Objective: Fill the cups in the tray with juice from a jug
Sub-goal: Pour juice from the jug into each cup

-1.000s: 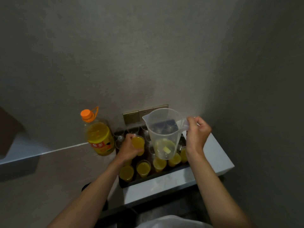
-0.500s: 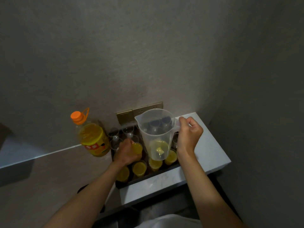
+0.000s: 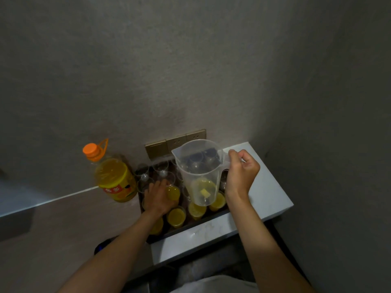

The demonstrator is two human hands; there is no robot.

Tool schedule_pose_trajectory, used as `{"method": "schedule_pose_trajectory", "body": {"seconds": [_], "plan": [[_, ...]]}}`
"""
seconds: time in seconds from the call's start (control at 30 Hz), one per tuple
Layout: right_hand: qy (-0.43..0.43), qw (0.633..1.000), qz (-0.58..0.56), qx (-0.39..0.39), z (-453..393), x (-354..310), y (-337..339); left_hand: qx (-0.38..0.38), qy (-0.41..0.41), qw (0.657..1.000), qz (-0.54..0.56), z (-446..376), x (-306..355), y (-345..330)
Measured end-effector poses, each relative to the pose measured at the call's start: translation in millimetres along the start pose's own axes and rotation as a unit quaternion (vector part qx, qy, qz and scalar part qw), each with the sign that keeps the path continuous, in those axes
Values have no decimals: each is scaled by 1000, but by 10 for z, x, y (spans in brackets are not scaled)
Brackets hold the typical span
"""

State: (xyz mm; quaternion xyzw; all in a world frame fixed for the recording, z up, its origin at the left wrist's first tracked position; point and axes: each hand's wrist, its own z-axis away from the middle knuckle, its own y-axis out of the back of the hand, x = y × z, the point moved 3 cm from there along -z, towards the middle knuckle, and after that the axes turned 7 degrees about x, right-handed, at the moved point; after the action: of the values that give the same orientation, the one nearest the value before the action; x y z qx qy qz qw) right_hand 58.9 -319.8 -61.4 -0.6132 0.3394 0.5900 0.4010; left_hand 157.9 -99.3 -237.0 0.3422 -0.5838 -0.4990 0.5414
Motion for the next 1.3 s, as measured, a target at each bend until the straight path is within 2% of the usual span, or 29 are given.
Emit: {"method": "schedule_pose_trajectory", "body": {"seconds": [0.13,0.53,0.7,0.77,0.83,1.0,1.17,1.3], "plan": [[-2,1000,-1,1,-12,8,15,7,6,1000,-7,14,2,-8],[-7,1000,6,-17,8,36,-28,-55,43,997,-21,-32,-12,9],[-4,999,8,-36,93,81,-80,18,66,997,36,54,15,180],[-8,999,7,-47,144,100,-112,56,80,991,92,90,-41,251],[-19,998,2,-63,202,128,-161,87,88,973,194,145,-106,319],[-35,994,-11,-101,385,195,-292,150,131,891,407,565,-80,635],[-49,985,-20,-167,671,290,-475,191,147,844,478,958,-192,907],[-59,975,-23,-212,979,384,-665,210,162,791,551,1154,-315,1059]]}}
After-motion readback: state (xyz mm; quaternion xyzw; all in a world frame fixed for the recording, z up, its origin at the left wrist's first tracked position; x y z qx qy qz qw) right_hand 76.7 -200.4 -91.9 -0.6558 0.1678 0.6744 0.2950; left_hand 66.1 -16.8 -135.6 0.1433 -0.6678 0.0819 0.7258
